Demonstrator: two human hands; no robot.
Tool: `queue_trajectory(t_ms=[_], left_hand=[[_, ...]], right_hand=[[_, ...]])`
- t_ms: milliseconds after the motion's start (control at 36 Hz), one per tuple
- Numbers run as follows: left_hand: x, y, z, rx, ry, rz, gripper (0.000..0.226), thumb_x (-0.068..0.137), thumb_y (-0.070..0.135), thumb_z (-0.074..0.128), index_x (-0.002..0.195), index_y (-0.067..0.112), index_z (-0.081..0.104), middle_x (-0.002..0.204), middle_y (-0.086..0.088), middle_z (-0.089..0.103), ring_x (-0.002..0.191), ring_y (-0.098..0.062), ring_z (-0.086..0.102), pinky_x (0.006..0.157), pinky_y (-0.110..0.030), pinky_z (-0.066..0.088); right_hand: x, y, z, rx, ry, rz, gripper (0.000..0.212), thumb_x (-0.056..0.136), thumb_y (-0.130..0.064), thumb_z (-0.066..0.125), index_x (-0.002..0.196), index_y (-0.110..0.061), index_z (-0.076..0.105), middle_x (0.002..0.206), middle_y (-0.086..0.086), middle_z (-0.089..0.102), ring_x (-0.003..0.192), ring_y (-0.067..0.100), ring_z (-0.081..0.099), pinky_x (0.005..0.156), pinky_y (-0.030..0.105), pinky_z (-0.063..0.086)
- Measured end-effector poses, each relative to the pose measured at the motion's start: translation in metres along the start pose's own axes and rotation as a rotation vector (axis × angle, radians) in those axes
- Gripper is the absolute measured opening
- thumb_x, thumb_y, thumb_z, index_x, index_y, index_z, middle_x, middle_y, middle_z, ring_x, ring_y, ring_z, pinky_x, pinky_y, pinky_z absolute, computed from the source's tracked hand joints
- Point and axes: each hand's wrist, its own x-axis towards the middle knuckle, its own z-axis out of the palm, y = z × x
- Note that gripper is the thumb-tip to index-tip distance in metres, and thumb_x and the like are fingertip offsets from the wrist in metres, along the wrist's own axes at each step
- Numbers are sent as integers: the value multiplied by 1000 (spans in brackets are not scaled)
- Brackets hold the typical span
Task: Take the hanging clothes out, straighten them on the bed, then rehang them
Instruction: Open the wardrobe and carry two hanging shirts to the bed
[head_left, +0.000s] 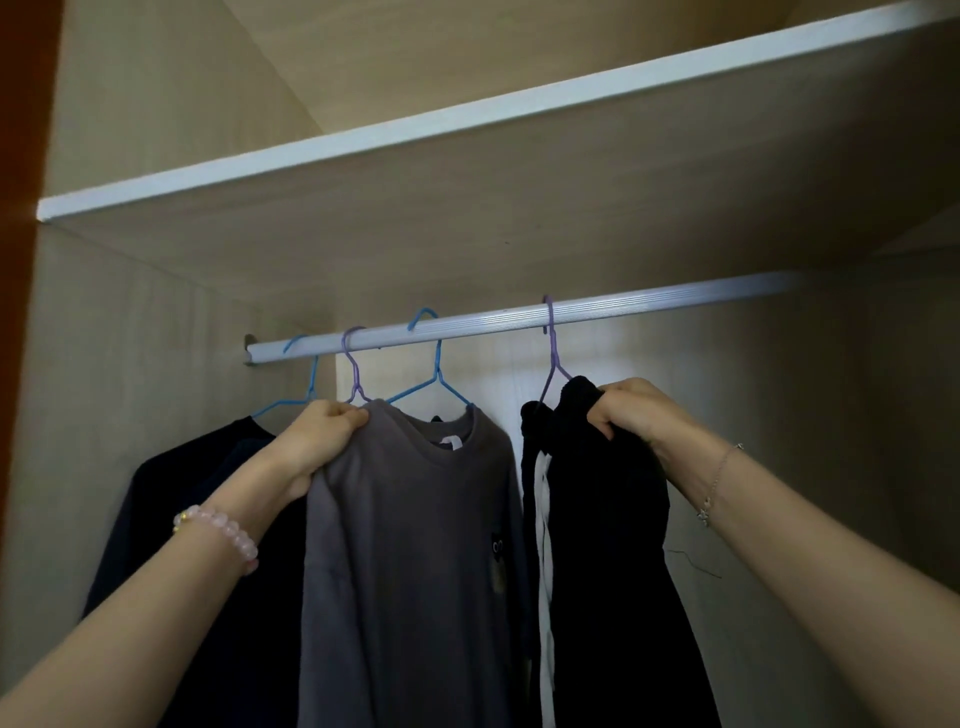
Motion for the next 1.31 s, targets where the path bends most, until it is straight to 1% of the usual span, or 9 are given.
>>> queue_trajectory(t_ms=[167,306,417,611,750,861,1056,1194,1306], left_hand=[[19,16,0,-17,22,-40,24,95,14,50,73,7,57,78,-11,60,66,-20,55,59,-27,44],[35,25,-11,-22,36,-73,26,92,9,53,110,-8,59,107,-23,63,89,-33,62,83,-38,51],[39,29,-16,-28,8,-116,34,92,8,51,123,-7,51,113,-22,61,82,-30,61,67,-35,51],[35,31,-4,92,-62,-165,32,93,11,51,119,-6,53,101,-18,63,77,-26,61,65,-33,51],[31,38,1,93,-129,-180,26,93,12,50,113,-4,56,93,-16,64,77,-27,62,69,-34,52],[23,24,17,116,-180,-175,28,91,11,53,111,-8,59,108,-21,66,99,-36,64,88,-43,53],[13,-16,31,-23,-194,-189,26,91,4,51,110,-11,61,107,-23,66,90,-34,64,89,-42,51],[-6,-33,34,-57,-200,-179,24,94,7,49,99,-9,66,104,-26,66,87,-33,63,80,-38,52],[-42,-57,47,-76,-196,-181,24,96,9,48,91,-2,68,98,-22,67,79,-27,63,71,-31,51]], right_hand=[[-1,0,-1,21,-19,-51,32,73,21,37,56,-6,37,26,-7,30,18,7,29,33,3,22],[-3,-4,-5,52,-36,-85,31,72,19,37,56,-6,34,30,-6,31,21,7,29,33,4,23],[-7,-5,-5,73,-48,-117,23,71,19,38,70,-2,47,43,1,31,27,11,30,35,6,22],[-2,-12,-14,18,-19,-138,19,70,17,43,71,-2,48,53,6,34,35,15,35,34,5,22],[-1,-25,-19,-91,-11,-102,21,43,-1,50,61,-7,41,62,7,38,53,20,36,39,15,26],[5,-21,-24,-98,-7,-115,18,69,14,48,64,-3,45,61,7,37,51,19,34,33,7,22],[-5,-42,-25,-67,-39,-187,29,53,4,49,78,-6,59,60,8,40,46,15,39,38,11,24],[-26,-13,-23,7,-82,-184,28,69,21,41,62,-3,53,38,-3,42,33,10,40,35,7,26],[-53,25,-19,108,-181,-164,41,69,20,41,58,-13,62,39,-6,50,34,7,47,36,8,32]])
